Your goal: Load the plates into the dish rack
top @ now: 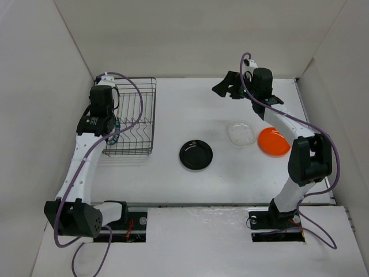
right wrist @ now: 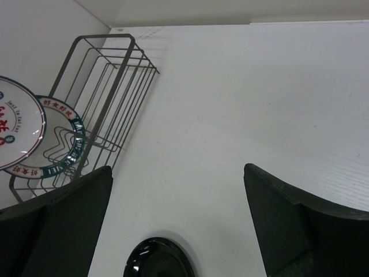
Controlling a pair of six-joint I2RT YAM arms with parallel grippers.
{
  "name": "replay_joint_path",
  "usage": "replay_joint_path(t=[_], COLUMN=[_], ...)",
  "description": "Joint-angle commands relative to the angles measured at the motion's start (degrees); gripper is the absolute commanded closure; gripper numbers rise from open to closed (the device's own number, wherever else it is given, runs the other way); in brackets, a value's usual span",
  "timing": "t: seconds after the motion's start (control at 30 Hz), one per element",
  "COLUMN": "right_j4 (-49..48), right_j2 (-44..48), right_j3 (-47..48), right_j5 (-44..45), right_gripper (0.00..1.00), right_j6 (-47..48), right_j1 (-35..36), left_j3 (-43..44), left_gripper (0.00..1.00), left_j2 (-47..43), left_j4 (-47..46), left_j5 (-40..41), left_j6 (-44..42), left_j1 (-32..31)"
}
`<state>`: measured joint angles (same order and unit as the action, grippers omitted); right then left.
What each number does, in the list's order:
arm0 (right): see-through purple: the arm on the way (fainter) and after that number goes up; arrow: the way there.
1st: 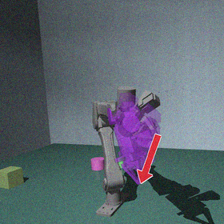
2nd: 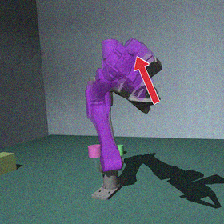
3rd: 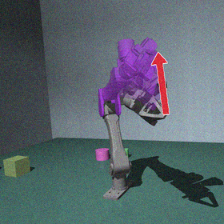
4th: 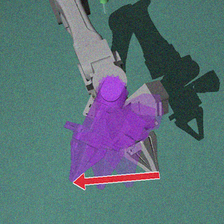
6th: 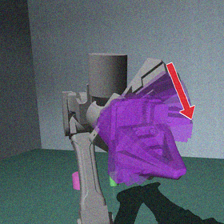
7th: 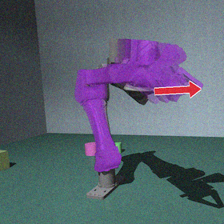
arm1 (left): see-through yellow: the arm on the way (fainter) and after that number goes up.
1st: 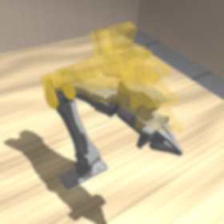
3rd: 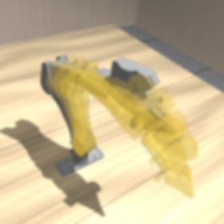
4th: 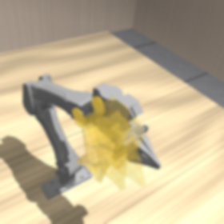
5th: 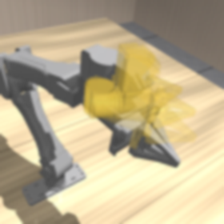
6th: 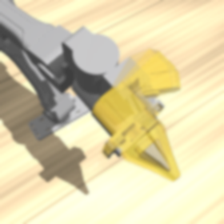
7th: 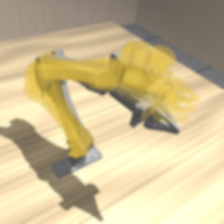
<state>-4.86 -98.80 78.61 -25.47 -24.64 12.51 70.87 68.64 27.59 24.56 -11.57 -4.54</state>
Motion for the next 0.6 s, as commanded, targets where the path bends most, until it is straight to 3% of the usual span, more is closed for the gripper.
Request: replay_joint_path(t=[0.0, 0.57], right_j4=[-0.94, -0.94], right_j2=[2.92, 3.97], right_j3=[0.84, 0.32], right_j5=[0.34, -1.33], right_gripper=[0.00, 0.00], right_j6=[1.18, 1.18], right_j1=[0.58, -1.00], left_j3=[-0.46, -4.95], left_gripper=[1.00, 1.00], left_j2=[-0.88, 0.79], left_j4=[-4.65, -5.89], left_j5=[2.60, 6.38], left_j6=[1.11, 3.84], left_j1=[-0.65, -0.65])
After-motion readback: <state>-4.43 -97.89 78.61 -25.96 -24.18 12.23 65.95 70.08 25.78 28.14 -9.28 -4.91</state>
